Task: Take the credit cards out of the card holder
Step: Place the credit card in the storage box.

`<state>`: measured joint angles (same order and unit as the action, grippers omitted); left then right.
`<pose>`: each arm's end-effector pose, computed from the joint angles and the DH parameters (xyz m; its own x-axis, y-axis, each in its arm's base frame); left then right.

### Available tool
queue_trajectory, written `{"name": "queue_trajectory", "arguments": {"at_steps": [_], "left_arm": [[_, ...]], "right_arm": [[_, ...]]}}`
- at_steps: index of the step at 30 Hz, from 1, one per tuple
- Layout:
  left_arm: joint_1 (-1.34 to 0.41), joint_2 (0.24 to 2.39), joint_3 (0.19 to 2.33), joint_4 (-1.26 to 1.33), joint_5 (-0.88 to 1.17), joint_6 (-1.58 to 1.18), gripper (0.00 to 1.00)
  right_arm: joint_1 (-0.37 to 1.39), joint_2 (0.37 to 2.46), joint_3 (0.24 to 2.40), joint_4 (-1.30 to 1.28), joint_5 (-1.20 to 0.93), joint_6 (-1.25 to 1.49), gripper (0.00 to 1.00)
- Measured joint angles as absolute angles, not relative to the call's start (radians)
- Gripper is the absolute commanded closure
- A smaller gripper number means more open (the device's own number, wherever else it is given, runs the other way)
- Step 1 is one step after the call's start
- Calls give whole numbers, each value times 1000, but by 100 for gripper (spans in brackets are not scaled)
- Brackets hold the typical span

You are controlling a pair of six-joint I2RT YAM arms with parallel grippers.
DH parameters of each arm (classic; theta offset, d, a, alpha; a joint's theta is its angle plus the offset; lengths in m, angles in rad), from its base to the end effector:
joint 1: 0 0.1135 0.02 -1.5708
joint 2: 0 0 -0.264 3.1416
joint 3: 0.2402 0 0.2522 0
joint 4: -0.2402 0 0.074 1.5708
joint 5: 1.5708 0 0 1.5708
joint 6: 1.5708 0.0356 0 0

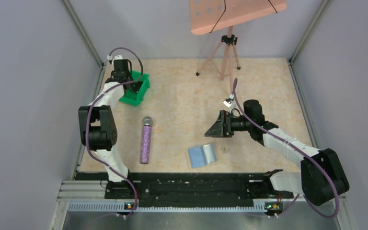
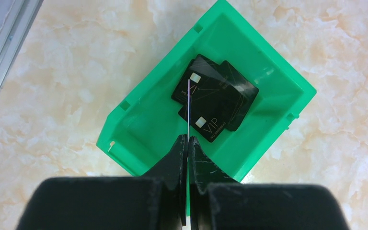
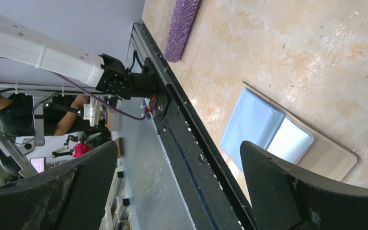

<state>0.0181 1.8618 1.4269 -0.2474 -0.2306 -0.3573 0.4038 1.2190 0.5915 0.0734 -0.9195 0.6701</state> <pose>0.4273 0.0159 0.2491 -0.5225 -0.3500 -0.7775 -0.4032 0.9049 -0.1364 0.2131 0.1218 0.2158 -0.9134 0.0192 -0.4066 -0.3736 0.3571 0.8561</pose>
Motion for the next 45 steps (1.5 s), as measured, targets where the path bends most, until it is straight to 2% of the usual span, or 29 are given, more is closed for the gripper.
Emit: {"name": "queue_trajectory", "arguments": {"at_steps": [18, 45], "left_arm": [[16, 1803, 1427, -325, -208, -405, 100], [16, 1909, 1500, -393, -308, -387, 100]], "right_arm": [[441, 1219, 596, 88, -903, 692, 1], [452, 1234, 612, 90, -893, 692, 1]]}}
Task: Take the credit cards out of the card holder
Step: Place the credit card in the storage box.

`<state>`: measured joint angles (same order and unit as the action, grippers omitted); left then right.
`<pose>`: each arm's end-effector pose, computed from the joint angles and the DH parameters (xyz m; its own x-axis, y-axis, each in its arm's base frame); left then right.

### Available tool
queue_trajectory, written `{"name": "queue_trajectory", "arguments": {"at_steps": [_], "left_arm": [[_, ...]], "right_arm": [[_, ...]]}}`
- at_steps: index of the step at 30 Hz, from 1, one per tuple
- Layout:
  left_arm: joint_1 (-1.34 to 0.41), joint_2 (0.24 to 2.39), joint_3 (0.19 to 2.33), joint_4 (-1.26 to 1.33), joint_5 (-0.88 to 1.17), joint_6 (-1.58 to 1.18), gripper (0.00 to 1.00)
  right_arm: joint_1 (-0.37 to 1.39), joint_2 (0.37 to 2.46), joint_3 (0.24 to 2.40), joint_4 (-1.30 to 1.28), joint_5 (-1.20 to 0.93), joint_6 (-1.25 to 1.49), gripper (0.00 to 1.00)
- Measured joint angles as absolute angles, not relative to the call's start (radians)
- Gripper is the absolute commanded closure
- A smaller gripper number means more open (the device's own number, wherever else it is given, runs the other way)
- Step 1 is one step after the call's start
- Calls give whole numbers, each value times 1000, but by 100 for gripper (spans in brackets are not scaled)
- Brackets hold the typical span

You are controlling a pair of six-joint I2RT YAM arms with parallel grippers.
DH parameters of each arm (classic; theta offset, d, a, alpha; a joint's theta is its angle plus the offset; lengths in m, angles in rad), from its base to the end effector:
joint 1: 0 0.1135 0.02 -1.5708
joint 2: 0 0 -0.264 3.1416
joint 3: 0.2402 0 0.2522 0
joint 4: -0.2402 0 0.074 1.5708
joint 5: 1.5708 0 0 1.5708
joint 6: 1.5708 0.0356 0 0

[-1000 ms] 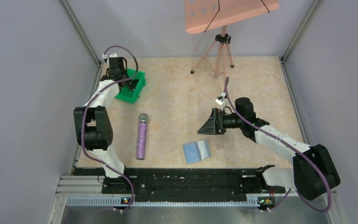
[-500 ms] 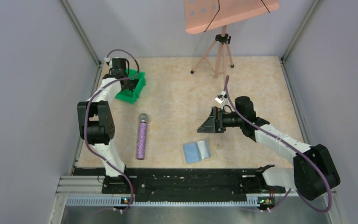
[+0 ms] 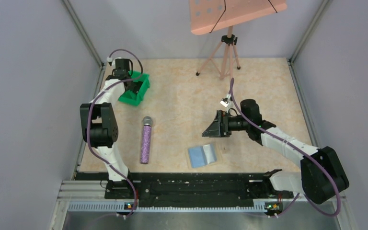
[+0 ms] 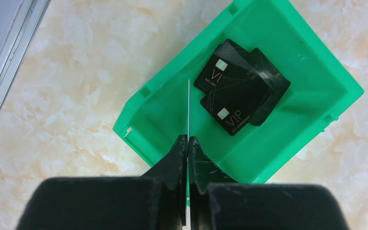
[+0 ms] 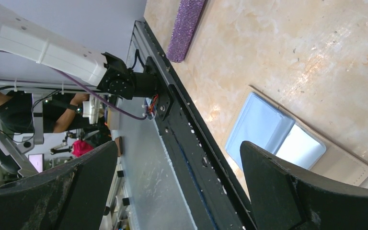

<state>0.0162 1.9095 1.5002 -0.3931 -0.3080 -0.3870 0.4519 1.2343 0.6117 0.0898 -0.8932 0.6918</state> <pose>0.4311 0.0178 0.2425 -0.5804 -0.3691 -0.7259 -0.4807 0.8748 -0.0604 0.2126 0.1340 0.2197 -0.9117 0.0020 -0.4109 -0.3842 0.3502 0.8543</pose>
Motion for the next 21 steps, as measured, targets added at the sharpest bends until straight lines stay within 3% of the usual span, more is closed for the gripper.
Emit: {"name": "queue_trajectory", "arguments": {"at_steps": [21], "left_arm": [[16, 1908, 1520, -434, -248, -390, 100]], "right_arm": [[458, 1239, 612, 90, -890, 691, 1]]}}
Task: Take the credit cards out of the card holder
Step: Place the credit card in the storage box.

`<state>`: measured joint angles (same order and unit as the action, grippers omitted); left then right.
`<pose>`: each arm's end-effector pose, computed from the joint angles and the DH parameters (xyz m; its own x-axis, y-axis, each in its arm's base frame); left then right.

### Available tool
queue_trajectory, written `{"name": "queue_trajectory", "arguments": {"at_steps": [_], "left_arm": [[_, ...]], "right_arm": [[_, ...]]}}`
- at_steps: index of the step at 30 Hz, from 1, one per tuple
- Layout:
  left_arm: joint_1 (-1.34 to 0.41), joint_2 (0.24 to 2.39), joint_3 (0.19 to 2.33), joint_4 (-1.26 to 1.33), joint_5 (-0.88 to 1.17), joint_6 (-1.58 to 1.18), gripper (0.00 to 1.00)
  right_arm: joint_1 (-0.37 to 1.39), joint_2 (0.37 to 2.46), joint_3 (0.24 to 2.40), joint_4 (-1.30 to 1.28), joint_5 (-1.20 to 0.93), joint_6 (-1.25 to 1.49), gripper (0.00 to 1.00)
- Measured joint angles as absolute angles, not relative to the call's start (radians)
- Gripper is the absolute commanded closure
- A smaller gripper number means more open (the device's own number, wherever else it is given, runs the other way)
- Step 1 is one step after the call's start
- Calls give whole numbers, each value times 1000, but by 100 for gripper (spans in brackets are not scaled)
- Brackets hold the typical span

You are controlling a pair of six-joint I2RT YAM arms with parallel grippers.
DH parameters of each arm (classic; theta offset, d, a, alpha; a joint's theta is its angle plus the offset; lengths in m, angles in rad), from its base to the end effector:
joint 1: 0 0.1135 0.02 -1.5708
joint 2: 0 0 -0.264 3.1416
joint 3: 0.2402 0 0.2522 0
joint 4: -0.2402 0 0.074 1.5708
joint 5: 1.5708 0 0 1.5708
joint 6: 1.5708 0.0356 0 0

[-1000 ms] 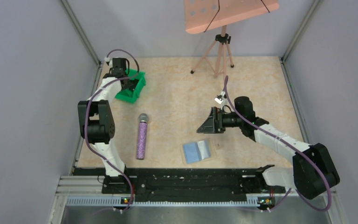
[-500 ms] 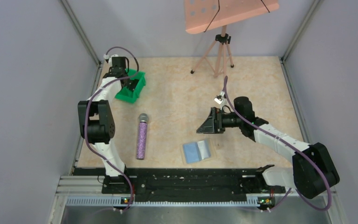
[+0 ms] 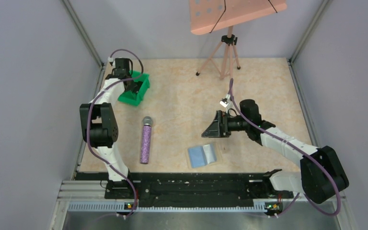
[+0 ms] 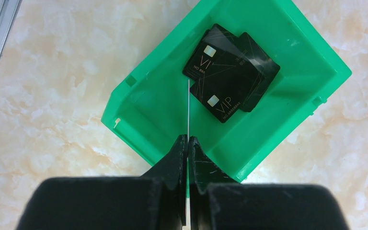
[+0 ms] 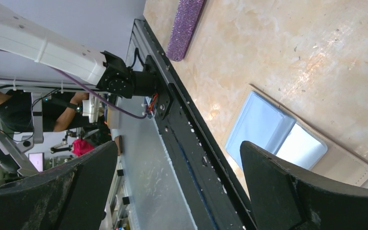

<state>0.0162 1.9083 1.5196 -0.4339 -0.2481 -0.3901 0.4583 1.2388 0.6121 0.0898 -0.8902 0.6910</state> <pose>0.4305 0.0157 0.2458 -0.6083 -0.3785 -0.6976 -0.4477 0.8894 -0.0923 0.2123 0.1356 0.2187 -0.9126 -0.0030 -0.4088 -0.3837 0.3514 0.8540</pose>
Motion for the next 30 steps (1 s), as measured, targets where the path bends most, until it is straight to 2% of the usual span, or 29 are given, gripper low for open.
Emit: {"name": "queue_trajectory", "arguments": {"at_steps": [22, 30], "left_arm": [[17, 1954, 1560, -408, -305, -361, 100], [17, 1950, 1556, -321, -287, -342, 100]], "right_arm": [[463, 1239, 647, 81, -890, 682, 1], [463, 1239, 649, 71, -884, 681, 1]]}}
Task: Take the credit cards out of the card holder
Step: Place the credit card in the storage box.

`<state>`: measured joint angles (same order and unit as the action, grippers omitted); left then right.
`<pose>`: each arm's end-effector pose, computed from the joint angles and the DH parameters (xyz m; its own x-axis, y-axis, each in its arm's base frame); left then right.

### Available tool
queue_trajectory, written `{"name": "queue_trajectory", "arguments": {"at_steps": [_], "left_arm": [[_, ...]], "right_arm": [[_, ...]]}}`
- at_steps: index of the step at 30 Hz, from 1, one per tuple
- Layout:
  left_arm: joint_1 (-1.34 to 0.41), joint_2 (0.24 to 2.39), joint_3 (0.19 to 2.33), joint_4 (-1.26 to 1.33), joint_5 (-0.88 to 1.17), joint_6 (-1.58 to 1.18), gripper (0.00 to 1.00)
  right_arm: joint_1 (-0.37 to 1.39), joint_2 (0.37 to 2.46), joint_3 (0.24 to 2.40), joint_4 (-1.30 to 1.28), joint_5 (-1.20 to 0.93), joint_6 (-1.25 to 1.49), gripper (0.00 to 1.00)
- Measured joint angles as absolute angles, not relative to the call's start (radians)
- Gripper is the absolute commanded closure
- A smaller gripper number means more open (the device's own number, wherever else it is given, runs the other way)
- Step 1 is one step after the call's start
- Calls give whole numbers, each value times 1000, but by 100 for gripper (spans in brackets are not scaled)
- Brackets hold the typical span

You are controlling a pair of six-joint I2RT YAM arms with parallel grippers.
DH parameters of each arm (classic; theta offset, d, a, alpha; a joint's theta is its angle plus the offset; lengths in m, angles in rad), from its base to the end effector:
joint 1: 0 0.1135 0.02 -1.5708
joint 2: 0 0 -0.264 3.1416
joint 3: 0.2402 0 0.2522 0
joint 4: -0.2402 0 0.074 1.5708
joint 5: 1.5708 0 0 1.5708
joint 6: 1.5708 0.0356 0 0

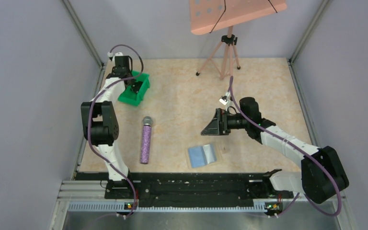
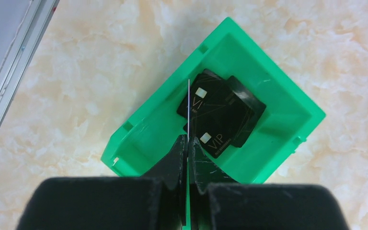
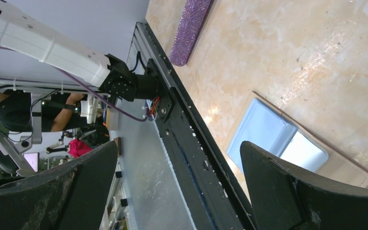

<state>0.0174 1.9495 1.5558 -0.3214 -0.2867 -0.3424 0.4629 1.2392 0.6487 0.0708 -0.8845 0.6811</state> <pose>0.4483 0.0179 0.2493 -0.5403 -0.3315 -0.7735 -0.4369 0.8960 -0.0788 0.2156 0.1384 0.2286 -0.9017 -0.0041 -0.4324 -0.4068 0.3472 0.8450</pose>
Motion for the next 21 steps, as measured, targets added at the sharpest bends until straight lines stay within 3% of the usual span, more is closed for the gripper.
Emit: {"name": "queue_trajectory", "arguments": {"at_steps": [21], "left_arm": [[55, 1929, 1459, -85, -68, -368, 100]], "right_arm": [[469, 1242, 649, 68, -883, 681, 1]]}}
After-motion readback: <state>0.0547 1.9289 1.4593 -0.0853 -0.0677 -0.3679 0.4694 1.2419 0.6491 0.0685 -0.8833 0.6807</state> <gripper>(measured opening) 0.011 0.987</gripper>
